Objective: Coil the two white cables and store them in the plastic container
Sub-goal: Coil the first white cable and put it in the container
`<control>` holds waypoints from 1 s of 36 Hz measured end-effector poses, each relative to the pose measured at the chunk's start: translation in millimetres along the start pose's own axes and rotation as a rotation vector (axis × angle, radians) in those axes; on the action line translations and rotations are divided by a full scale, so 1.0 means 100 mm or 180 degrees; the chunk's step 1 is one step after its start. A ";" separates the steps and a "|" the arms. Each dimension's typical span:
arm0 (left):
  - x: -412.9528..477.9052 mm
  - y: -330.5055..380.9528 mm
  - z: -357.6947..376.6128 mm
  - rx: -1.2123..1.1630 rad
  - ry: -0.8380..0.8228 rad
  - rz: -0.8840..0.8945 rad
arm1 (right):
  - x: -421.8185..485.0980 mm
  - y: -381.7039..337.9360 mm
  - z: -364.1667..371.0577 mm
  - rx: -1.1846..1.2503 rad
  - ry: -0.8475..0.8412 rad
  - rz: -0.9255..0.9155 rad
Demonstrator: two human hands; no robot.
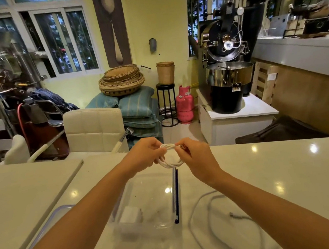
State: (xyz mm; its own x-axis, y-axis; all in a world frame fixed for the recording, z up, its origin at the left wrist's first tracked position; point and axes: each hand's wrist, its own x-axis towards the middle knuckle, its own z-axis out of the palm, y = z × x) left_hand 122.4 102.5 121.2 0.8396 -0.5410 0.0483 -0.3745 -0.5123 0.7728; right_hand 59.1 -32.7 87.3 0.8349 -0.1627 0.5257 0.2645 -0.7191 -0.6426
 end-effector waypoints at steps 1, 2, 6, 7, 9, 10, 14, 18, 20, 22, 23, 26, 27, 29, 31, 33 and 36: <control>-0.01 -0.03 -0.02 -0.0050 -0.0091 -0.0037 | 0.00 -0.01 0.02 -0.0051 -0.0064 -0.0002; -0.01 -0.06 -0.03 -0.0083 -0.0155 -0.0063 | 0.01 -0.01 0.04 -0.0082 -0.0108 0.0011; -0.03 -0.16 -0.12 0.0004 -0.0306 -0.0161 | 0.02 -0.07 0.14 -0.0222 -0.0351 0.0078; -0.03 -0.19 -0.13 0.0095 -0.0322 -0.0172 | 0.02 -0.08 0.18 -0.0270 -0.0428 0.0105; -0.02 -0.23 -0.15 0.0389 -0.0318 -0.0195 | 0.03 -0.10 0.25 -0.0335 -0.0569 0.0175; 0.00 -0.26 -0.15 0.0591 -0.0297 -0.0199 | 0.04 -0.12 0.29 -0.0351 -0.0640 0.0227; 0.07 -0.43 -0.15 0.1300 -0.0129 -0.0180 | 0.06 -0.16 0.45 -0.0454 -0.0928 0.0457; 0.10 -0.58 -0.09 0.1689 0.0187 -0.0300 | 0.12 -0.16 0.63 -0.0545 -0.1032 0.0728; 0.09 -0.64 -0.06 0.1774 0.0422 -0.0340 | 0.15 -0.15 0.69 -0.0437 -0.0986 0.0938; 0.08 -0.69 -0.03 0.1750 0.0548 -0.0407 | 0.18 -0.14 0.74 -0.0350 -0.0919 0.1095; 0.08 -0.72 -0.01 0.1725 0.0558 -0.0436 | 0.18 -0.13 0.77 -0.0338 -0.0920 0.1153; 0.07 -0.78 0.01 0.1652 0.0514 -0.0467 | 0.20 -0.12 0.86 -0.0398 -0.0974 0.1337; 0.06 -0.79 0.02 0.1652 0.0509 -0.0480 | 0.21 -0.12 0.87 -0.0422 -0.0971 0.1392; 0.07 -0.83 0.01 0.1733 0.0534 -0.0513 | 0.23 -0.11 0.91 -0.0468 -0.0969 0.1440; 0.09 -0.84 0.02 0.1828 0.0535 -0.0547 | 0.25 -0.13 0.93 -0.0548 -0.1025 0.1459; 0.11 -0.85 0.04 0.2045 0.0492 -0.0513 | 0.26 -0.15 0.95 -0.0670 -0.1152 0.1445; 0.15 -0.84 0.08 0.2554 0.0409 -0.0413 | 0.28 -0.17 0.98 -0.0908 -0.1346 0.1425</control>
State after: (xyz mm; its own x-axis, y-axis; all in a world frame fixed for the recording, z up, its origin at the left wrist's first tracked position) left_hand 163.4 132.2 51.4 0.9158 -0.3891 0.0993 -0.3978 -0.9128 0.0922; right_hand 124.8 41.3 58.2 0.9666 -0.2499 -0.0574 -0.2401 -0.8035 -0.5448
